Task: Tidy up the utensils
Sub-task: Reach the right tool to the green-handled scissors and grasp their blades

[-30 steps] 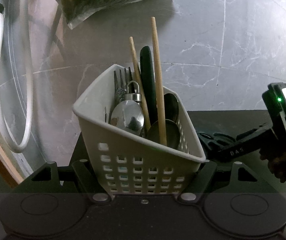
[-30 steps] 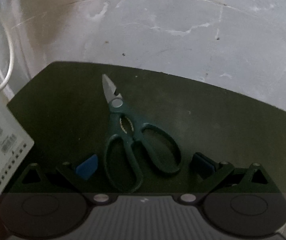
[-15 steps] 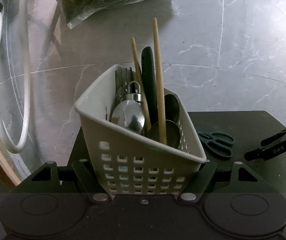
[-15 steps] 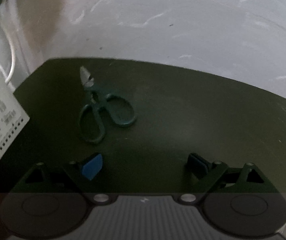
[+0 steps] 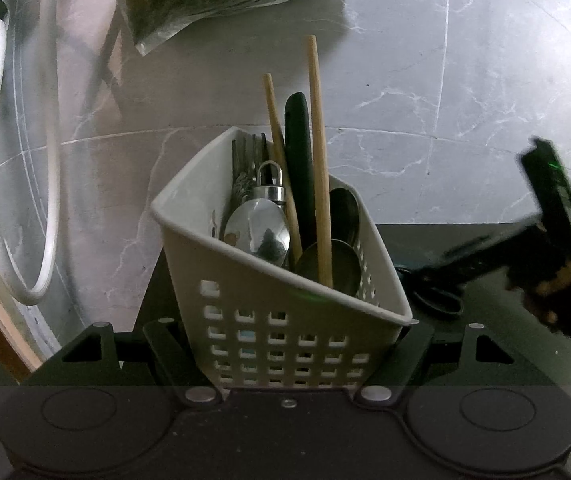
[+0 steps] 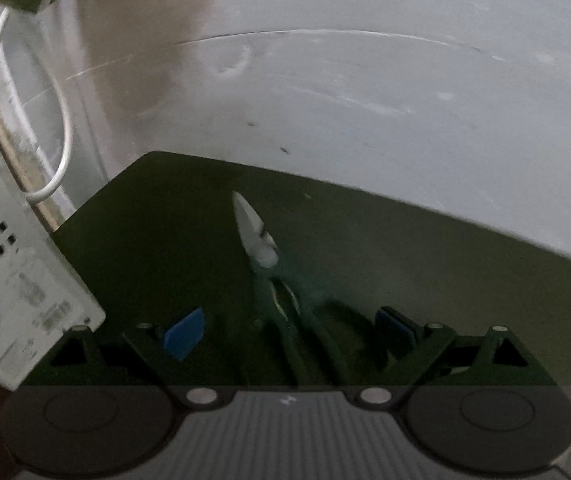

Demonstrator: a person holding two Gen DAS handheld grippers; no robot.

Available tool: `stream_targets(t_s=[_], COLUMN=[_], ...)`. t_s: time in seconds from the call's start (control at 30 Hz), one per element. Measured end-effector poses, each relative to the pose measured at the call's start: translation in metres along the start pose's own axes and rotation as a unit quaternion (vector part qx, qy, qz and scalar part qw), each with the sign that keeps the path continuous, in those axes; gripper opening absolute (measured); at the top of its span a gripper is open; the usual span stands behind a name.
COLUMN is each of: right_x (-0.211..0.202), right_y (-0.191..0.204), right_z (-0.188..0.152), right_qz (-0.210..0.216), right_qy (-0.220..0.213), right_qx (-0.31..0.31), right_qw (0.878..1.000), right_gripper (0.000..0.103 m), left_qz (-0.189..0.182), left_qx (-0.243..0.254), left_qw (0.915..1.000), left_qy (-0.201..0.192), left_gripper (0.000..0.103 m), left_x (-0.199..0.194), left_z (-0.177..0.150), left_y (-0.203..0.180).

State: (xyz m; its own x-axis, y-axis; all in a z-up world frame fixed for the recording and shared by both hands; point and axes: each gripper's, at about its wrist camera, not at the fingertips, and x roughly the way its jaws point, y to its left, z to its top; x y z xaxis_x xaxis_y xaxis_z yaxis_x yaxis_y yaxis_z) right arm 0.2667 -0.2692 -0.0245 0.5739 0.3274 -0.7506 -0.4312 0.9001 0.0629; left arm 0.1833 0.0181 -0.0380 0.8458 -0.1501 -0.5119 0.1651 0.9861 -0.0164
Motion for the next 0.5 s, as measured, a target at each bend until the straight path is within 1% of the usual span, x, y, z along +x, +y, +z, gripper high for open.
stream_targets(t_s=[0.13, 0.2, 0.23, 0.3, 0.33, 0.43, 0.5], right_x=[0.021, 0.027, 0.03, 0.032, 0.033, 0.034, 0.036], right_y=[0.005, 0.006, 0.006, 0.006, 0.007, 0.007, 0.007], right_z=[0.015, 0.018, 0.019, 0.019, 0.019, 0.024, 0.026], right_qz=[0.016, 0.015, 0.017, 0.021, 0.022, 0.03, 0.033], right_qy=[0.017, 0.028, 0.034, 0.04, 0.038, 0.038, 0.033], right_qx=[-0.034, -0.055, -0.064, -0.076, -0.082, -0.081, -0.076], right_qw=[0.999, 0.998, 0.997, 0.996, 0.996, 0.996, 0.996], right_gripper=[0.089, 0.082, 0.081, 0.075, 0.074, 0.068, 0.059], left_qz=[0.002, 0.003, 0.004, 0.004, 0.004, 0.004, 0.004], left_qx=[-0.004, -0.006, -0.006, -0.007, -0.006, -0.006, -0.007], left_qw=[1.0, 1.0, 1.0, 1.0, 1.0, 1.0, 1.0], left_qy=[-0.001, -0.001, -0.001, -0.002, -0.002, -0.004, -0.004], left_gripper=[0.078, 0.078, 0.078, 0.078, 0.078, 0.078, 0.078], left_x=[0.0, -0.001, -0.001, -0.001, -0.001, -0.002, -0.002], left_z=[-0.001, -0.001, -0.001, -0.002, -0.002, -0.002, -0.002], left_y=[-0.001, -0.001, -0.002, -0.002, -0.002, -0.002, -0.001])
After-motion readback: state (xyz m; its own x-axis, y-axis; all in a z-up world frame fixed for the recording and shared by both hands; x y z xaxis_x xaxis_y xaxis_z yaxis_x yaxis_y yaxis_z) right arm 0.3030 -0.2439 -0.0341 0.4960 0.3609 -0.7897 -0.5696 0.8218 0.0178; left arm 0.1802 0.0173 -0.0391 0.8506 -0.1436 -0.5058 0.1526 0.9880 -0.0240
